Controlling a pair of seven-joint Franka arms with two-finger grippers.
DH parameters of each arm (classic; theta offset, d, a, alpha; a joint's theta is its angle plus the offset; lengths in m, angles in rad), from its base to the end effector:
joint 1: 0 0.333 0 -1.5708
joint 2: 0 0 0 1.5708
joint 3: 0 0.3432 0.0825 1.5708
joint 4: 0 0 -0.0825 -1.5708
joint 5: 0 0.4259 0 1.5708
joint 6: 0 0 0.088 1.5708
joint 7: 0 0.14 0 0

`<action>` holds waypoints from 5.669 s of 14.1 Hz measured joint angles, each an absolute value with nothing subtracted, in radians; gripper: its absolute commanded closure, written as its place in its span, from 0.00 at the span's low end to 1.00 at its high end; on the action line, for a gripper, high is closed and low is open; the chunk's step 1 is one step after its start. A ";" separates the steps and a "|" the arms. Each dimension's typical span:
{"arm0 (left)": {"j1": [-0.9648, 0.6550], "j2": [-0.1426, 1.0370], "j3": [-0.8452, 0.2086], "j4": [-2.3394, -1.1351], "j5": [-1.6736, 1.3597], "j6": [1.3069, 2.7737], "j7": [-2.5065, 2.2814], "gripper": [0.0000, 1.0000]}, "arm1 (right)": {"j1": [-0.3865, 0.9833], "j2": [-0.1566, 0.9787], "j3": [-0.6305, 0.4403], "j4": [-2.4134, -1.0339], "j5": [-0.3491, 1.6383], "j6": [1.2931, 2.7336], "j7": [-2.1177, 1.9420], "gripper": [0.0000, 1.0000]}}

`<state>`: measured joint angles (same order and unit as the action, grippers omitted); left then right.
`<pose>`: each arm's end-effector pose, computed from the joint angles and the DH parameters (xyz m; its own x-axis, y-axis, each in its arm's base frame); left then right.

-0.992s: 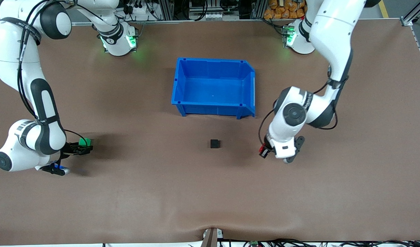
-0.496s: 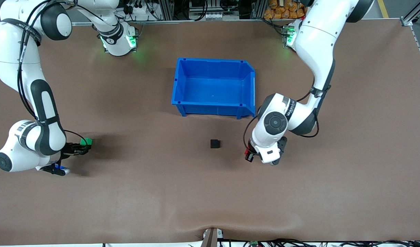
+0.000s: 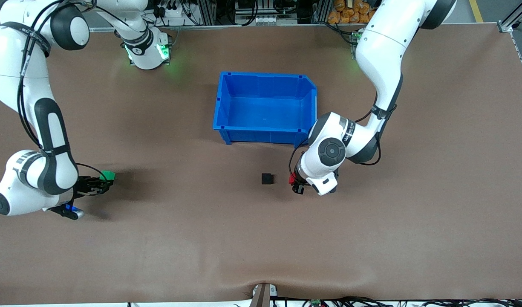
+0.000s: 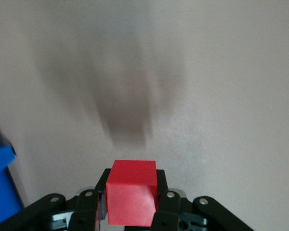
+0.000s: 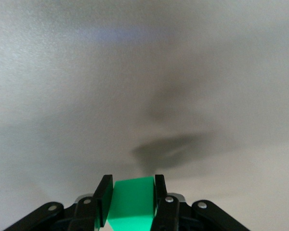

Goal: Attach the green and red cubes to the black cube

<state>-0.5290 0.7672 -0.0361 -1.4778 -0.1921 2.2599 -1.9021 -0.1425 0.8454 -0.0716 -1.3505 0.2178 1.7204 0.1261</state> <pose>0.6494 -0.4187 0.1840 0.0961 0.9816 -0.1653 0.9929 -0.1063 -0.0536 0.7116 -0.1190 0.1540 0.8151 -0.3402 -0.4689 -0.4157 -0.9072 -0.0644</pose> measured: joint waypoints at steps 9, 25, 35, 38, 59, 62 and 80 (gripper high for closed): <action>-0.585 0.866 -0.037 -1.422 -0.196 2.330 -2.106 1.00 | 0.005 0.843 -0.008 -1.294 0.498 1.642 0.832 1.00; -0.647 0.885 -0.028 -1.401 -0.196 2.356 -2.162 0.92 | 0.459 0.922 0.000 -1.307 0.624 2.251 1.631 1.00; -0.653 0.895 -0.021 -1.383 -0.196 2.366 -2.082 0.00 | 0.510 0.923 -0.001 -1.356 0.629 2.283 1.782 1.00; -0.652 0.894 -0.020 -1.365 -0.196 2.368 -2.070 0.00 | 0.540 0.921 -0.001 -1.358 0.629 2.283 1.822 1.00; -0.544 0.618 0.002 -1.335 -0.144 2.024 -1.450 0.00 | 0.275 0.884 -0.095 -1.129 0.391 1.826 1.250 0.00; -0.513 0.569 0.003 -1.335 -0.082 1.948 -1.389 0.00 | 0.214 0.870 -0.118 -1.120 0.356 1.798 0.985 0.00; -0.249 0.252 0.005 -1.337 0.026 1.583 -0.508 0.00 | -0.072 0.303 -0.120 -1.214 0.110 1.324 -0.015 0.00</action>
<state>-0.2493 0.2518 0.0049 -1.3367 0.0263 1.5826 -0.5083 -0.0721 0.3028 -0.1202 -1.2141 0.1096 1.3244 -0.0150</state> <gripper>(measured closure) 0.000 0.000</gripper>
